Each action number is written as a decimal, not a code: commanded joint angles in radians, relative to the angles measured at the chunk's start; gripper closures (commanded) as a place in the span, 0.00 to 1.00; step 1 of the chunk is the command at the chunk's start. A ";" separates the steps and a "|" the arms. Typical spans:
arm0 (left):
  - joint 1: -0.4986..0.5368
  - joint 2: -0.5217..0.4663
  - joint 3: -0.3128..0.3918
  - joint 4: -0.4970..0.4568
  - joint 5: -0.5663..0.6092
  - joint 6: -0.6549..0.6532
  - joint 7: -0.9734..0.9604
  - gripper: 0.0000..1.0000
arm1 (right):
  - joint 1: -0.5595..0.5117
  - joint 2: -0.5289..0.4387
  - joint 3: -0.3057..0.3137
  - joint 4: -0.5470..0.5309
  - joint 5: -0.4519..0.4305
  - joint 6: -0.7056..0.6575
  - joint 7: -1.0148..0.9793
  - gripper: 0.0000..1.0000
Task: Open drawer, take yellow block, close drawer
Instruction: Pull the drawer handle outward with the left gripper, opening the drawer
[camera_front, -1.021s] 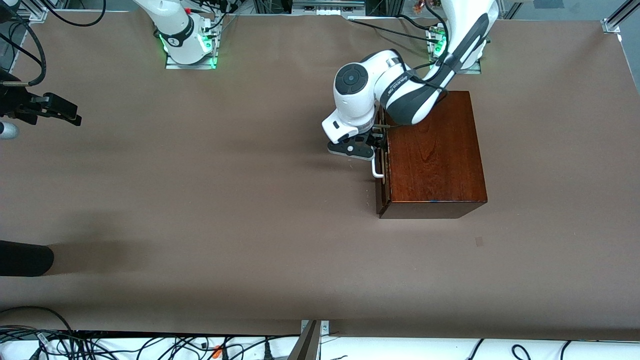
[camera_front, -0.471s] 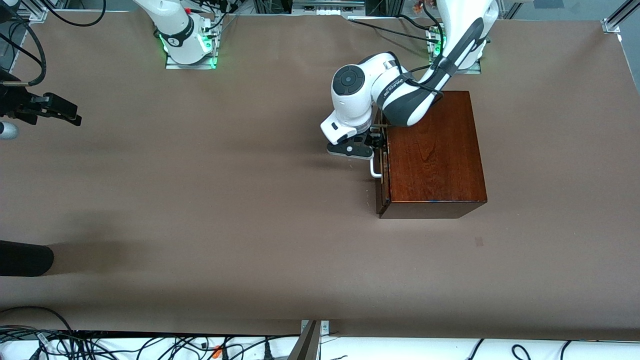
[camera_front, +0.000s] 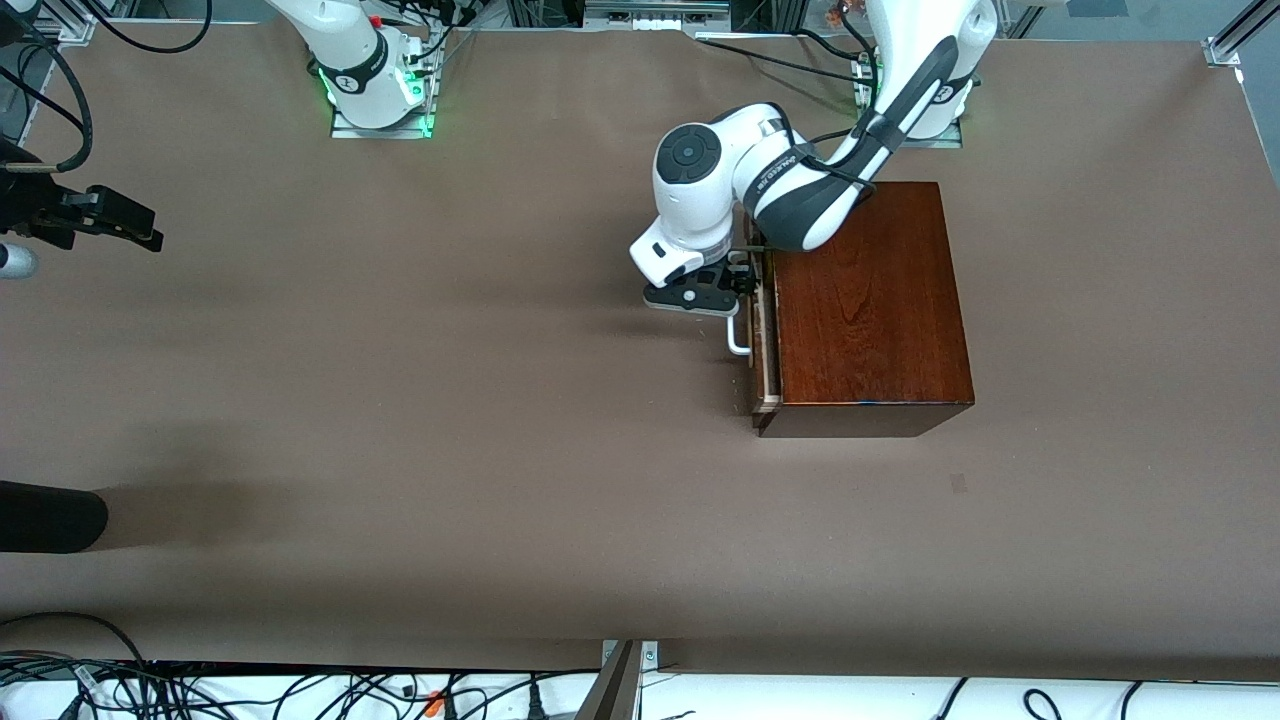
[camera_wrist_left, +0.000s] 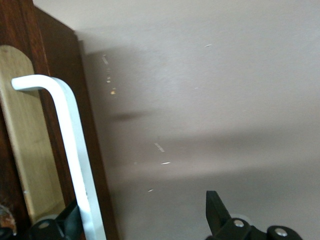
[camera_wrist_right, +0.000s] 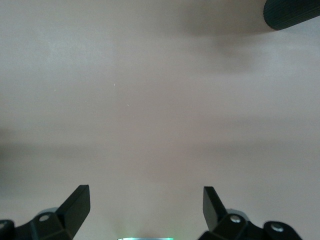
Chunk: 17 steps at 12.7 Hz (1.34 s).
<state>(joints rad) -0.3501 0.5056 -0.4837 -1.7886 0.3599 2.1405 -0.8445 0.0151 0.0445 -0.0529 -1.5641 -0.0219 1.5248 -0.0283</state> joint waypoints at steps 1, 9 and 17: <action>-0.043 0.077 -0.009 0.092 -0.009 0.044 -0.044 0.00 | -0.007 -0.017 0.005 -0.013 -0.001 0.008 -0.001 0.00; -0.099 0.133 -0.006 0.207 -0.065 0.041 -0.067 0.00 | -0.007 -0.018 0.005 -0.013 -0.001 0.008 -0.001 0.00; -0.135 0.182 -0.006 0.290 -0.064 0.036 -0.099 0.00 | -0.007 -0.017 0.005 -0.013 -0.001 0.008 -0.001 0.00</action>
<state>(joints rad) -0.4557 0.6503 -0.4840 -1.5605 0.3240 2.1556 -0.9362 0.0151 0.0445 -0.0533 -1.5640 -0.0219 1.5248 -0.0283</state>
